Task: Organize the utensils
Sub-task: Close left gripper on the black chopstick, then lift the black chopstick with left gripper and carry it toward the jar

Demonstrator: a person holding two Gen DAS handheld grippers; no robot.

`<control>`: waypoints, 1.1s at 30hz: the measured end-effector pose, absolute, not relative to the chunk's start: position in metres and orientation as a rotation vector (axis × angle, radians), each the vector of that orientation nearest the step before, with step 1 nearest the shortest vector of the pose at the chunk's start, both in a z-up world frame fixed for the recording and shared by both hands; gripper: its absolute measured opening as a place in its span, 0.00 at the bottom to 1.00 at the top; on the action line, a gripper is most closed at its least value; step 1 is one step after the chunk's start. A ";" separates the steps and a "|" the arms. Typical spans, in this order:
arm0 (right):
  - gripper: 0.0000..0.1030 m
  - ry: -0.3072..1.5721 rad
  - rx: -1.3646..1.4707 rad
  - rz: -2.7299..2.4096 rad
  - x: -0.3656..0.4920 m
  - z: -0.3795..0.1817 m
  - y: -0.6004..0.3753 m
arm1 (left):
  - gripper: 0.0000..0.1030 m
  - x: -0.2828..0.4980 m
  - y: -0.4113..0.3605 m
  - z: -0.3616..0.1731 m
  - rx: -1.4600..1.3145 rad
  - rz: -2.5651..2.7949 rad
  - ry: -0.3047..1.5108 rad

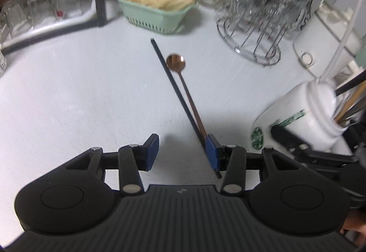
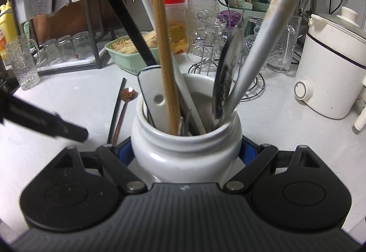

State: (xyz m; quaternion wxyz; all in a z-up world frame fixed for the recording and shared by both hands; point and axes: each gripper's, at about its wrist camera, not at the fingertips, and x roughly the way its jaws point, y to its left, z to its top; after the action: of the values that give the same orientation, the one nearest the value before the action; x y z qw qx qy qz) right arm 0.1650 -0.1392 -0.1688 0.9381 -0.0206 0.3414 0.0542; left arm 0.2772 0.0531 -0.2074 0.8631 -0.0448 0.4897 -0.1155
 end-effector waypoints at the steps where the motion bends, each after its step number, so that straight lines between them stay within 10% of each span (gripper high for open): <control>1: 0.88 0.696 -0.042 0.112 0.165 -0.169 -0.140 | 0.49 0.276 0.047 -0.210 -0.067 -0.265 1.022; 16: 0.88 0.694 -0.042 0.130 0.164 -0.169 -0.145 | 0.41 0.267 0.015 -0.228 0.022 -0.243 1.015; 23: 0.88 0.696 -0.047 0.142 0.164 -0.169 -0.145 | 0.08 0.269 0.002 -0.229 0.073 -0.177 1.023; 33: 0.88 0.699 -0.066 0.176 0.164 -0.168 -0.146 | 0.04 0.245 0.016 -0.226 -0.015 -0.103 1.055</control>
State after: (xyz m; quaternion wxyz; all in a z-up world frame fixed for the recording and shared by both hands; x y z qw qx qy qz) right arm 0.1640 -0.1465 -0.1683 0.9353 -0.0325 0.3417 0.0859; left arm 0.2447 0.0164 -0.2263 0.8628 -0.0071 0.5031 -0.0493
